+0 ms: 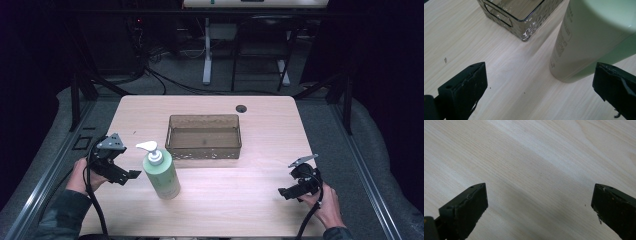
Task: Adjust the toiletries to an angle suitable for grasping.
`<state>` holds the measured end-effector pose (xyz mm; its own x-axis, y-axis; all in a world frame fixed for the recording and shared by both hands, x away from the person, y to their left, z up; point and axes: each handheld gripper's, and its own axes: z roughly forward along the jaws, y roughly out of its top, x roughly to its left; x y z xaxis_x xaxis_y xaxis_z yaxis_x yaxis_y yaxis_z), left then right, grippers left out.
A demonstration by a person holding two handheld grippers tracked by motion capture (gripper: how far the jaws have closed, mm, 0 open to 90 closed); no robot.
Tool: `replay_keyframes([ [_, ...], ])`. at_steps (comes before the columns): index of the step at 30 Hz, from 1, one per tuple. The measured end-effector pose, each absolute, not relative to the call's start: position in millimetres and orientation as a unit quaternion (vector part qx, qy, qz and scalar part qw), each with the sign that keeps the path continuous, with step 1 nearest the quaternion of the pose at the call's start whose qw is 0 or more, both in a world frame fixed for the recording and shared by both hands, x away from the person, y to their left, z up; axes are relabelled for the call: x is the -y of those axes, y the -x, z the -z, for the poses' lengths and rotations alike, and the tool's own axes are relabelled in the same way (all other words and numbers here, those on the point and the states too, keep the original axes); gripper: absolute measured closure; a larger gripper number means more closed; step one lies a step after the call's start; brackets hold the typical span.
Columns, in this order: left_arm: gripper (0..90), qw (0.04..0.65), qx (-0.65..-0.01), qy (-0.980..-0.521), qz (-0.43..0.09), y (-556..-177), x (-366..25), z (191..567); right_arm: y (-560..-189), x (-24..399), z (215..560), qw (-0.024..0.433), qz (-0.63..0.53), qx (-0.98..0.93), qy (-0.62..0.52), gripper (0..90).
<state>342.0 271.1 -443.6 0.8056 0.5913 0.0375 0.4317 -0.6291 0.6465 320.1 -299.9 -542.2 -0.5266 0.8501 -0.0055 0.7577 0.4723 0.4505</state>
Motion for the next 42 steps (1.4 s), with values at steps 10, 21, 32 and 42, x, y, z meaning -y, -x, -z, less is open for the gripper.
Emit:
replay_keyframes([
  [10,0.0,0.336,-0.267,-0.897,-0.109,-342.5,-265.3,424.4,-320.4,299.8,542.7,0.109,-0.199,-0.852,-0.472,0.4],
  [21,0.0,0.353,-0.243,-0.898,-0.101,-343.3,-258.1,398.1,-320.6,299.9,542.3,0.105,-0.202,-0.850,-0.475,0.4],
  [32,0.0,0.363,-0.214,-0.902,-0.098,-345.7,-246.6,377.5,-321.0,299.9,542.6,0.104,-0.199,-0.850,-0.476,0.6],
  [42,0.0,0.362,-0.179,-0.911,-0.083,-346.3,-223.0,367.3,-320.7,299.1,542.5,0.103,-0.198,-0.851,-0.476,0.8],
])
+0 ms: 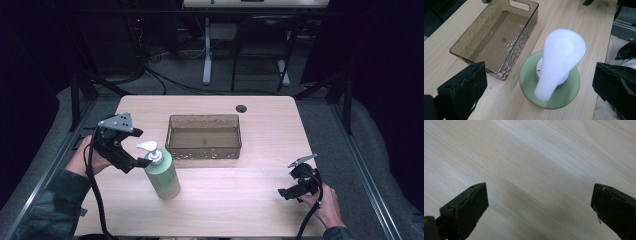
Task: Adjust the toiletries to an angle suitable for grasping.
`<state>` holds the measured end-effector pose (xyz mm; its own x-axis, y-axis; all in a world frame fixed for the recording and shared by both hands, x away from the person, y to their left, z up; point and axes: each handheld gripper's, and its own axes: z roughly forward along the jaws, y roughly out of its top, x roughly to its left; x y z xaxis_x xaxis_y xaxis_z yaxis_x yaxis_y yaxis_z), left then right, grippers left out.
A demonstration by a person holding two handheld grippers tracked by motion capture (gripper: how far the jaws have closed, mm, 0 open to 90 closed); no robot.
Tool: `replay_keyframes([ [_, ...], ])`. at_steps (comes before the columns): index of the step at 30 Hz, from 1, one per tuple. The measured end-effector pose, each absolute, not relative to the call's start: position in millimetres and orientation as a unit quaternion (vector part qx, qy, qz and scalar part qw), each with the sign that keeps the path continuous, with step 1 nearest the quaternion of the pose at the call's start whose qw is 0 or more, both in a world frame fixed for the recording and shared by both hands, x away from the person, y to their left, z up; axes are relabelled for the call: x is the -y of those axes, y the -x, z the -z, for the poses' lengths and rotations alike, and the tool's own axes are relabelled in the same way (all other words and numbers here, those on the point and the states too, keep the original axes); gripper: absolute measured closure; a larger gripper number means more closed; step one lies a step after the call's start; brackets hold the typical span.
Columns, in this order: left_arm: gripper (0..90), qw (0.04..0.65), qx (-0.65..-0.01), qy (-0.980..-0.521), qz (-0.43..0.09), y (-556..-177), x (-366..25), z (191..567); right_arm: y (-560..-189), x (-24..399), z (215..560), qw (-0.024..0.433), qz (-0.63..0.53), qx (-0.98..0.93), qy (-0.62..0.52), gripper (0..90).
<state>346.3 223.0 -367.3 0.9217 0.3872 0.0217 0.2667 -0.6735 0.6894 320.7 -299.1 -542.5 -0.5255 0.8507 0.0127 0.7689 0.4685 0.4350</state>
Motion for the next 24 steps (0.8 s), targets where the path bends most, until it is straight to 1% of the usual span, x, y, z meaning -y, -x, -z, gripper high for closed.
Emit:
replay_keyframes([
  [4,0.0,0.358,-0.175,-0.915,-0.068,-347.0,-216.9,366.4,-320.8,299.5,543.0,0.102,-0.199,-0.850,-0.477,0.9],
  [7,0.4,0.357,-0.174,-0.915,-0.076,-347.2,-214.8,365.5,-320.8,299.7,542.8,0.102,-0.199,-0.850,-0.477,0.9],
  [9,0.6,0.350,-0.169,-0.919,-0.067,-347.1,-211.1,365.6,-320.8,299.8,542.6,0.104,-0.198,-0.850,-0.477,0.9],
  [10,3.4,0.350,-0.169,-0.919,-0.067,-347.1,-211.1,365.6,-320.8,299.6,542.6,0.103,-0.199,-0.850,-0.476,1.0],
  [12,12.4,0.350,-0.160,-0.921,-0.064,-345.6,-208.7,365.2,-320.9,299.7,542.6,0.104,-0.198,-0.850,-0.476,1.0],
  [13,18.4,0.348,-0.154,-0.923,-0.062,-345.1,-208.2,365.4,-320.8,299.7,542.7,0.104,-0.198,-0.850,-0.477,1.1],
  [16,29.6,0.347,-0.156,-0.923,-0.065,-344.4,-207.3,365.0,-320.7,299.7,542.8,0.103,-0.198,-0.850,-0.477,1.2],
  [17,29.6,0.349,-0.150,-0.923,-0.064,-344.0,-207.3,364.8,-320.7,299.7,542.8,0.103,-0.198,-0.850,-0.477,1.2],
  [18,33.9,0.353,-0.151,-0.921,-0.062,-343.8,-207.5,364.4,-320.8,299.6,542.9,0.104,-0.197,-0.850,-0.476,1.3],
  [19,35.1,0.353,-0.153,-0.921,-0.067,-343.7,-207.3,364.3,-320.7,299.5,542.8,0.103,-0.198,-0.850,-0.477,1.3],
  [20,42.7,0.356,-0.153,-0.919,-0.070,-343.2,-207.3,364.2,-320.7,299.4,542.7,0.105,-0.197,-0.851,-0.476,1.3],
  [22,48.6,0.369,-0.152,-0.914,-0.070,-343.4,-209.1,363.0,-320.7,299.3,542.6,0.105,-0.198,-0.850,-0.476,1.4],
  [23,51.1,0.369,-0.152,-0.914,-0.070,-343.4,-209.1,363.0,-320.7,299.5,542.7,0.105,-0.197,-0.851,-0.476,1.5],
  [24,51.1,0.369,-0.153,-0.914,-0.069,-343.4,-209.5,363.0,-320.7,299.5,542.7,0.105,-0.197,-0.851,-0.476,1.5],
])
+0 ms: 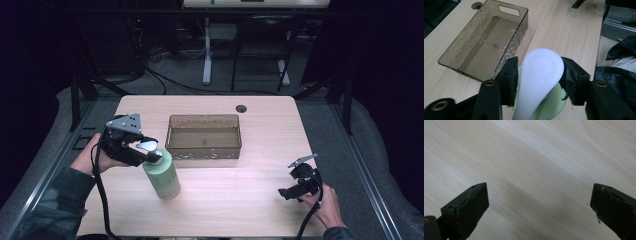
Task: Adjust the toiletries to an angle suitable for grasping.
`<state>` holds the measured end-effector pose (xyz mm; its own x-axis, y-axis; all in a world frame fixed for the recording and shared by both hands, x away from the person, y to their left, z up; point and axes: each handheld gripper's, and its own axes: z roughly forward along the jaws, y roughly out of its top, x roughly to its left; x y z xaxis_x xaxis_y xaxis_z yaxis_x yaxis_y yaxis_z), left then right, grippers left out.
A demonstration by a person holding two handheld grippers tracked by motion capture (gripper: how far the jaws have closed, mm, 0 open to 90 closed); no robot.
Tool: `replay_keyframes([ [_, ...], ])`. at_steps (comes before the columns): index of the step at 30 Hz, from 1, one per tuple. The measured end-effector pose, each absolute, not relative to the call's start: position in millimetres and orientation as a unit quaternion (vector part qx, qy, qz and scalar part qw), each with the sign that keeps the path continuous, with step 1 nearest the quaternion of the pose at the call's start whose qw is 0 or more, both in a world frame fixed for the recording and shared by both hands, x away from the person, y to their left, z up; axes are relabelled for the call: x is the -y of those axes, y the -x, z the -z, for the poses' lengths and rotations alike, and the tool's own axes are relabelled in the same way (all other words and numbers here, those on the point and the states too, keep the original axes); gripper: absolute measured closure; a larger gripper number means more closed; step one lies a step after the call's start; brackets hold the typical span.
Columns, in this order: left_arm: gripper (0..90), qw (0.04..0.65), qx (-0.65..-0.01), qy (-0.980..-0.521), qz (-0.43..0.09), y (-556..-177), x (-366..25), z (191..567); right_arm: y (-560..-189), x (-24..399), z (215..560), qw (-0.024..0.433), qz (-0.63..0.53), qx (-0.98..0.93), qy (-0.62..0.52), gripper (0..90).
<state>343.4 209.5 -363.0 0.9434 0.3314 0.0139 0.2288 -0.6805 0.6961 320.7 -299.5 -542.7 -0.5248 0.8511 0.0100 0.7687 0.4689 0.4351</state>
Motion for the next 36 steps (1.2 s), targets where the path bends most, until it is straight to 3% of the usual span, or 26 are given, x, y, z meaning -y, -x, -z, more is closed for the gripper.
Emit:
replay_keyframes([
  [3,58.6,0.374,-0.159,-0.911,-0.070,-344.1,-210.7,364.0,-320.7,299.6,542.6,0.105,-0.197,-0.851,-0.476,1.6],
  [7,61.7,0.376,-0.163,-0.910,-0.070,-343.3,-210.5,364.8,-320.8,299.9,542.6,0.107,-0.197,-0.851,-0.475,1.7],
  [36,63.7,0.343,-0.198,-0.910,-0.120,-344.2,-183.9,358.6,-321.0,301.7,542.3,0.110,-0.195,-0.851,-0.475,2.2],
])
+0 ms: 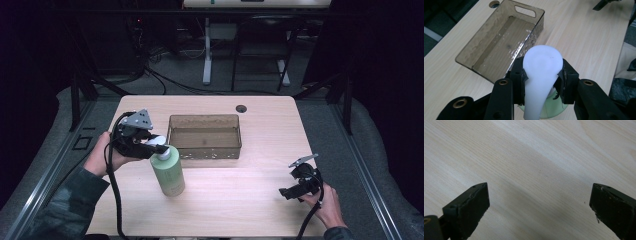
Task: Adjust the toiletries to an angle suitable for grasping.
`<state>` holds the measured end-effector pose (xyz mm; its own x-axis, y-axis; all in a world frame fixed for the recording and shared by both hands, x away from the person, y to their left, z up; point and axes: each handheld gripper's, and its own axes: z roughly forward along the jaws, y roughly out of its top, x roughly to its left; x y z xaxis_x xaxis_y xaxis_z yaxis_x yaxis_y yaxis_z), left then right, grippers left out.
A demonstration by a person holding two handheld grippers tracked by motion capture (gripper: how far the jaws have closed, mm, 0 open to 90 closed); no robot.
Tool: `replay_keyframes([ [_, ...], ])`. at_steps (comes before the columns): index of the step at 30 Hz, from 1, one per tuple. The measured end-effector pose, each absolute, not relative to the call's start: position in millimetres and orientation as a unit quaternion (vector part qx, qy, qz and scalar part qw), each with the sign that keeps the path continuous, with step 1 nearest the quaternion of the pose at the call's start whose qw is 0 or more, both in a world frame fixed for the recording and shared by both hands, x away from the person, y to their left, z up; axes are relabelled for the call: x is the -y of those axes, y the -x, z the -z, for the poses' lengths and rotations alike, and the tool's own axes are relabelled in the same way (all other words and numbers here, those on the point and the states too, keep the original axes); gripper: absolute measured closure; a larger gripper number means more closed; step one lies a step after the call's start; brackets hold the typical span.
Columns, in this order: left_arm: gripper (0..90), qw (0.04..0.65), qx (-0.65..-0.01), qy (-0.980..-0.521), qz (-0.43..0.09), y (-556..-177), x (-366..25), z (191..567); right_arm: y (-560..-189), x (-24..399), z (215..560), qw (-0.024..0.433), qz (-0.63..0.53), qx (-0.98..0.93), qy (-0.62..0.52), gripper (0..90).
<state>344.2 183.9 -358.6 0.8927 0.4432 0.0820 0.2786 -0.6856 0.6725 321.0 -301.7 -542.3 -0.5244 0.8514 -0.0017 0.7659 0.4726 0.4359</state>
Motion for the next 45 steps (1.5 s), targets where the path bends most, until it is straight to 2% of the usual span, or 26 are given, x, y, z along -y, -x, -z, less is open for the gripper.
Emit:
replay_keyframes([
  [27,63.6,0.319,-0.228,-0.909,-0.143,-371.5,-164.9,354.7,-320.6,300.8,543.5,0.108,-0.193,-0.852,-0.474,2.5],
  [37,63.2,0.320,-0.232,-0.908,-0.139,-369.7,-165.7,355.6,-320.8,301.4,543.5,0.109,-0.192,-0.853,-0.473,2.6],
  [40,60.5,0.329,-0.237,-0.905,-0.132,-369.6,-166.0,355.1,-320.6,300.6,543.3,0.107,-0.193,-0.852,-0.474,2.7],
  [45,50.7,0.329,-0.243,-0.904,-0.125,-370.8,-163.9,352.7,-320.4,300.4,542.8,0.106,-0.195,-0.852,-0.475,2.8],
])
